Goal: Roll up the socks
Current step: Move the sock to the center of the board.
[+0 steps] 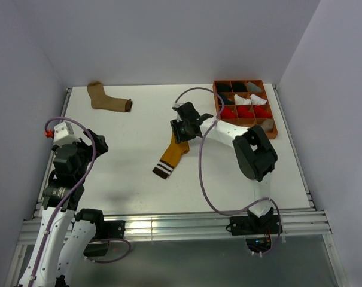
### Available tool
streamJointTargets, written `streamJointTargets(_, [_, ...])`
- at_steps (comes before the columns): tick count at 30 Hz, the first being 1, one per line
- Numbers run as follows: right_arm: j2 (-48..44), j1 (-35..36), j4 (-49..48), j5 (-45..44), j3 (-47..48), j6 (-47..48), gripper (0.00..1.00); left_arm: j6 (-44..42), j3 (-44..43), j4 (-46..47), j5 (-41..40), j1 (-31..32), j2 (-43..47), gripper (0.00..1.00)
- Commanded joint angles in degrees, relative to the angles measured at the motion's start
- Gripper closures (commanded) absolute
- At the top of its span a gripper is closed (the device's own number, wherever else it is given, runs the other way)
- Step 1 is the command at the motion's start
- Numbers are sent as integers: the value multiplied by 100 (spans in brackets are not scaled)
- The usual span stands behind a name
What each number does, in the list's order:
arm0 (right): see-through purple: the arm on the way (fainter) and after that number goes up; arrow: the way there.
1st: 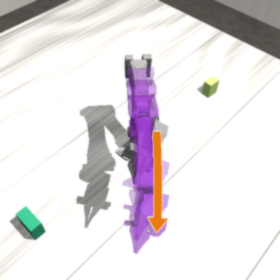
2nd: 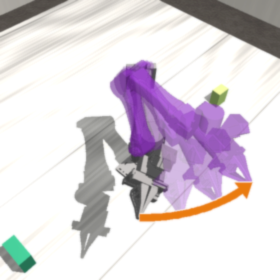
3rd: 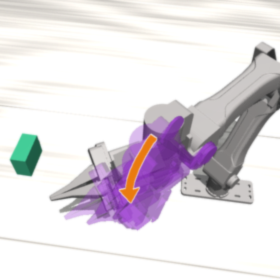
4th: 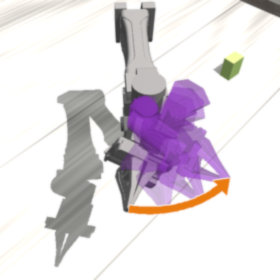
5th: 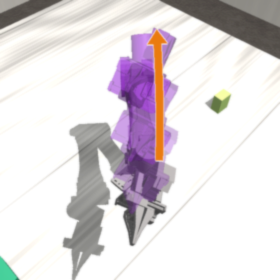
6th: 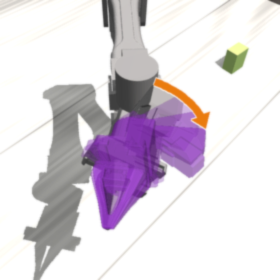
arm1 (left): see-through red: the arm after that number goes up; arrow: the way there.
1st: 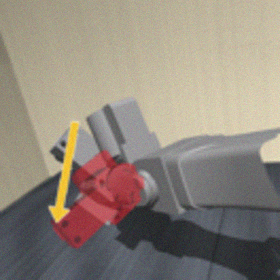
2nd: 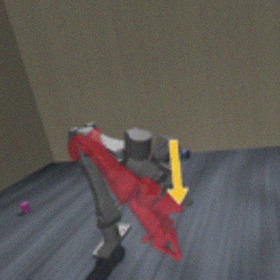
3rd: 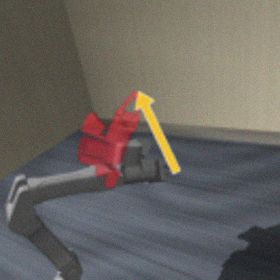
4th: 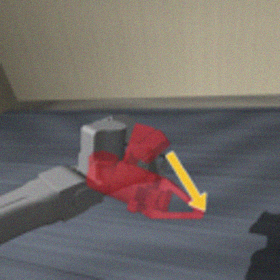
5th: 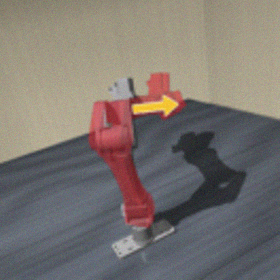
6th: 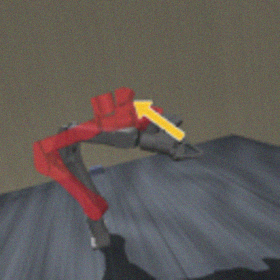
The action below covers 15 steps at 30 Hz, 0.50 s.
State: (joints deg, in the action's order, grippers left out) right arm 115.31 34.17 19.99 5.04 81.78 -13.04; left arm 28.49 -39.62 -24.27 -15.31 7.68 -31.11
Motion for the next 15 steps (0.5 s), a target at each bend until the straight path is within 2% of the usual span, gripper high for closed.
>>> streamJointTargets(1, [-974, 554, -232, -370, -258, 547, 49, -81, -20, 204, 2, -39, 17, 0])
streamJointTargets(4, [-1317, 1143, -320, -495, -662, 776, 46, -89, -20, 204, -7, -39, 18, 1])
streamJointTargets(8, [-1450, 2038, -320, -1240, -1154, 926, 43, -89, -20, 186, 2, -39, -17, 1])
streamJointTargets(15, [-1213, 2769, -382, -1611, -1498, 952, 42, -89, -11, 195, 2, -39, 26, 1])
